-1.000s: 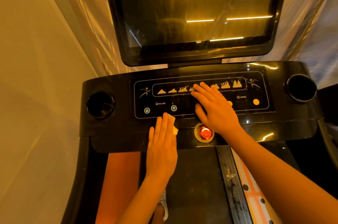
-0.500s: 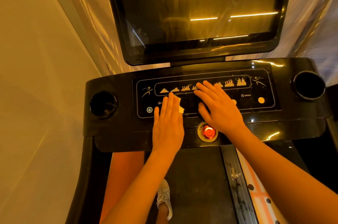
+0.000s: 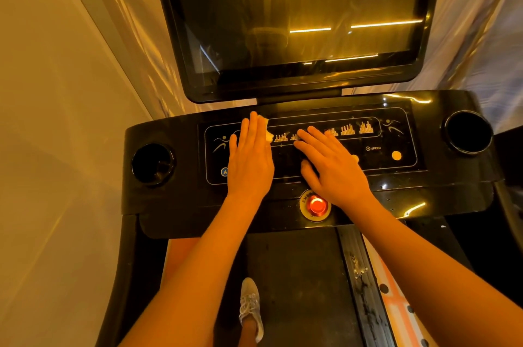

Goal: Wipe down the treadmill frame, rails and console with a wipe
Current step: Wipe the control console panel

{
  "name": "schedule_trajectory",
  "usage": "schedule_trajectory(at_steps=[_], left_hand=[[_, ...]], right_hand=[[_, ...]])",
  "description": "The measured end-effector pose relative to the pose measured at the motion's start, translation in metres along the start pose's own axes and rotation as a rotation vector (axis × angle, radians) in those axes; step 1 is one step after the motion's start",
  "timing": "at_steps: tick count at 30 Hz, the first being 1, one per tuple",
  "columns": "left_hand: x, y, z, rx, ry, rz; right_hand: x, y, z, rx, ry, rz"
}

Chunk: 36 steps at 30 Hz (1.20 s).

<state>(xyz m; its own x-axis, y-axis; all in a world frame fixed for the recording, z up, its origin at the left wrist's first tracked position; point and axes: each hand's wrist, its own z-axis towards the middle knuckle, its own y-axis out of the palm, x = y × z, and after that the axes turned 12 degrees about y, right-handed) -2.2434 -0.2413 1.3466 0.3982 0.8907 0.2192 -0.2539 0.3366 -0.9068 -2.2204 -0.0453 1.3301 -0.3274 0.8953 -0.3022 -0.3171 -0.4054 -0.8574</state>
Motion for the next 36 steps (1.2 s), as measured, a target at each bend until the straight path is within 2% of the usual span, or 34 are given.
schedule_trajectory(at_steps=[6, 17, 25, 29, 32, 36], left_hand=[[0.011, 0.014, -0.082, -0.006, -0.038, 0.006], [-0.003, -0.004, 0.034, 0.026, -0.042, 0.039], [0.006, 0.007, -0.023, 0.025, -0.023, 0.045], [-0.005, -0.002, 0.007, -0.015, 0.046, 0.024], [-0.007, -0.005, 0.026, -0.014, 0.019, 0.010], [0.010, 0.006, -0.004, 0.021, -0.002, -0.030]], right_hand=[[0.000, 0.001, 0.000, 0.011, -0.003, 0.006], [0.000, 0.000, 0.001, -0.003, -0.004, 0.016], [0.000, -0.001, 0.001, -0.008, 0.004, 0.013], [0.000, -0.001, 0.001, -0.007, 0.002, 0.014], [-0.001, -0.001, 0.000, -0.005, 0.006, 0.008], [0.000, 0.000, 0.000, -0.008, 0.007, 0.010]])
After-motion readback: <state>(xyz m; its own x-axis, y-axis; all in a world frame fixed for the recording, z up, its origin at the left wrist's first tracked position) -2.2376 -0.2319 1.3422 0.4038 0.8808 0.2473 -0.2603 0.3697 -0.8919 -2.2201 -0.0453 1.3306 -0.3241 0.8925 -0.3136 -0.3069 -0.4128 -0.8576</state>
